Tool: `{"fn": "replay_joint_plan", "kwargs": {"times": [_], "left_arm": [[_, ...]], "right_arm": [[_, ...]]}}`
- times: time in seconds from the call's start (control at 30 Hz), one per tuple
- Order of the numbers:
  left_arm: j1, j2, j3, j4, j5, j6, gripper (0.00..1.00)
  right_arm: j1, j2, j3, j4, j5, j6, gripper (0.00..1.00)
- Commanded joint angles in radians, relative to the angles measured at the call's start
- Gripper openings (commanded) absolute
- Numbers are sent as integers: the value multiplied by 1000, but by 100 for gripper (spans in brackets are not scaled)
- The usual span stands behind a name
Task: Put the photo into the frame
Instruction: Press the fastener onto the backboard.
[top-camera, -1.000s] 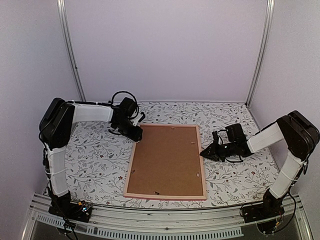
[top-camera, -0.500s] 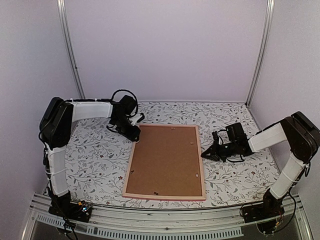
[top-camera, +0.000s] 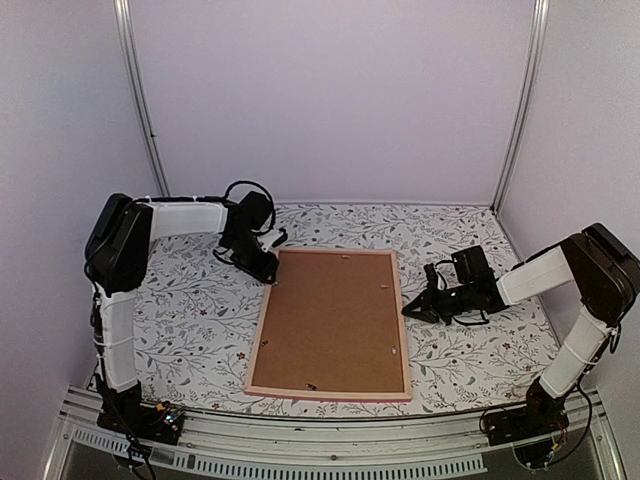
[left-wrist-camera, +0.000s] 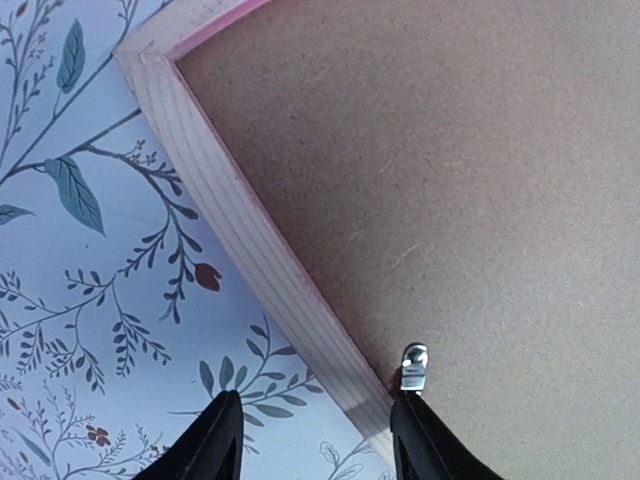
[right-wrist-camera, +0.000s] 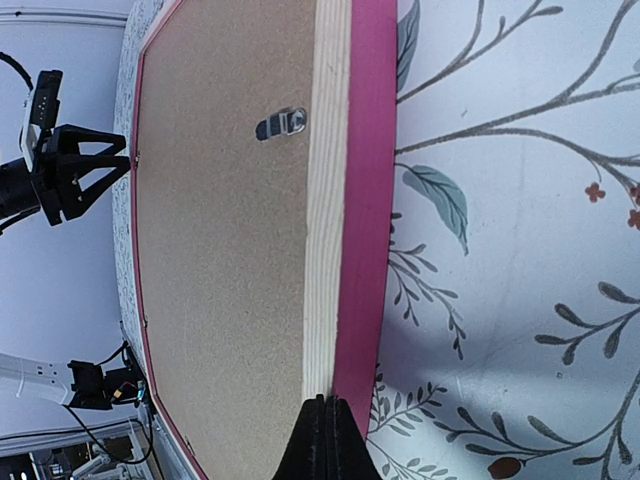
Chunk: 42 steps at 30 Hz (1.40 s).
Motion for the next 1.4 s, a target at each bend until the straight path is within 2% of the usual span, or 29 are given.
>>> {"fn": "replay_joint_plan", "kwargs": {"times": [0.0, 0.43, 0.63, 0.77, 1.03, 1.2, 1.37], "left_arm": [[4, 21, 24, 11, 17, -12, 54], [-28, 34, 11, 12, -12, -19, 54], [-38, 38, -5, 10, -82, -25, 49], [-42, 42, -20, 8, -109, -28, 45], [-48, 9, -32, 70, -172, -70, 27], [-48, -22, -34, 143, -115, -103, 20], [-49, -20, -23, 156, -50, -120, 19]], "right_arm": [[9, 19, -26, -32, -10, 2, 0], [8, 33, -32, -23, -18, -5, 0], [8, 32, -31, -21, -19, -6, 0], [8, 35, -31, -17, -19, -8, 0], [8, 46, -33, -7, -25, -8, 0], [8, 48, -40, -4, -22, -6, 0], [8, 48, -48, -1, -21, -8, 0]]}}
